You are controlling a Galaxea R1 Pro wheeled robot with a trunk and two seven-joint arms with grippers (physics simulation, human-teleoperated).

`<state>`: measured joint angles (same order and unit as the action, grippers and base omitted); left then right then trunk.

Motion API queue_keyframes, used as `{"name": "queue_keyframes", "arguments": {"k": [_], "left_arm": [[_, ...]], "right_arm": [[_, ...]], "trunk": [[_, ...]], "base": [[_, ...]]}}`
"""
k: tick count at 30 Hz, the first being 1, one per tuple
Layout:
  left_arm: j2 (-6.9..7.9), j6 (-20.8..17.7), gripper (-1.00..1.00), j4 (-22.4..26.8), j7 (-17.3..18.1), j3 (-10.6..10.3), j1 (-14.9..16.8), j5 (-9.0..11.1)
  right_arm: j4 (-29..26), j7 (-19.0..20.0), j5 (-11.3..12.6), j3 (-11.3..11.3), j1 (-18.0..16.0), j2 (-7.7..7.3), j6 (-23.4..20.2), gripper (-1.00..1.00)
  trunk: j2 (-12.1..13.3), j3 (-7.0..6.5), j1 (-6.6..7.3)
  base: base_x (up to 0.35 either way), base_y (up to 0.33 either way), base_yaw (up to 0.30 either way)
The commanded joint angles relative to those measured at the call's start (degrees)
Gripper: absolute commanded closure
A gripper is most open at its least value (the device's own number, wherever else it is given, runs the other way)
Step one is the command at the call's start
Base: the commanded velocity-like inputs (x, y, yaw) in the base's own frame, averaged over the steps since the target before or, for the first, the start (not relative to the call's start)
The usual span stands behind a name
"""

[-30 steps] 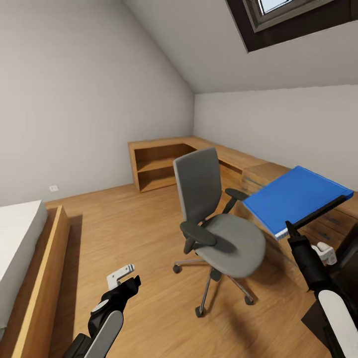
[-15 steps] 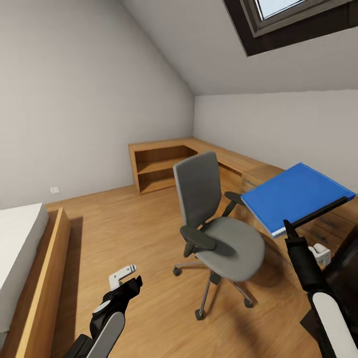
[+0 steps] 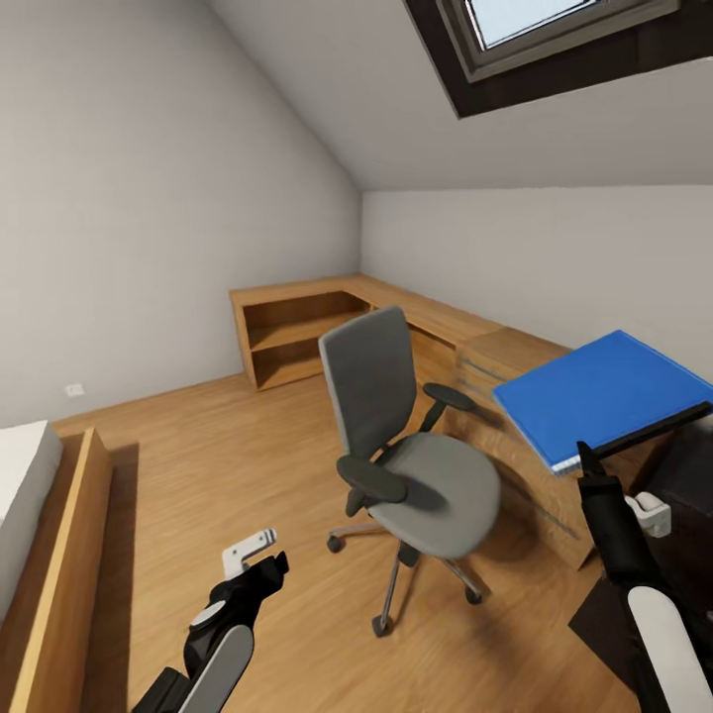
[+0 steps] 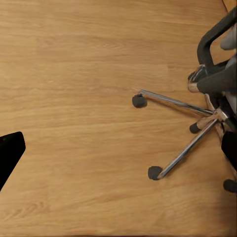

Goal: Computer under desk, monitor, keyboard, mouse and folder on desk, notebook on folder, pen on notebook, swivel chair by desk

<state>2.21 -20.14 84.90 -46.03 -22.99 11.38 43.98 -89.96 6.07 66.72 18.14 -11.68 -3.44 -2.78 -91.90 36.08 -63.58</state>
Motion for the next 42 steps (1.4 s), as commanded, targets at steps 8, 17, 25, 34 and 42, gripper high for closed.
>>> {"name": "queue_keyframes", "arguments": {"k": [8, 17, 25, 34, 42], "left_arm": [[0.07, -0.17, -1.0, 0.09, -0.37, -0.63, 0.05, -0.65], [0.48, 0.26, -1.0, -1.44, -11.06, -10.1, -5.85, -0.51], [0.68, 5.69, -1.0, -12.72, -10.41, -10.63, -7.27, -0.91], [0.65, 3.45, -1.0, -3.44, -10.12, -10.3, -7.33, -1.08], [-1.31, 0.69, -1.0, -0.33, -10.06, -7.05, -7.3, -1.05]], "right_arm": [[-0.12, 0.44, 0.66, 1.17, -0.03, -0.02, -0.53, 1.0], [-0.02, 0.19, 0.63, 1.43, 0.33, 2.36, -0.79, 1.0], [0.02, -1.44, 0.6, 1.55, 0.34, 2.47, -0.6, 1.0], [0.05, -5.01, 0.65, 1.63, 0.34, 2.48, -0.56, 1.0], [0.05, -5.23, 0.6, 1.61, 0.34, 2.53, -0.56, 1.0]], "trunk": [[3.19, -1.1, 1.77], [6.8, -2.68, 3.74], [10.01, -3.55, 5.5], [13.62, -4.39, 7.48], [16.83, -5.13, 9.24]], "base": [[0.0, 0.0, -0.163], [0.0, 0.0, -0.004], [0.0, 0.0, -0.105], [0.0, 0.0, -0.152], [0.0, 0.0, -0.154]]}}
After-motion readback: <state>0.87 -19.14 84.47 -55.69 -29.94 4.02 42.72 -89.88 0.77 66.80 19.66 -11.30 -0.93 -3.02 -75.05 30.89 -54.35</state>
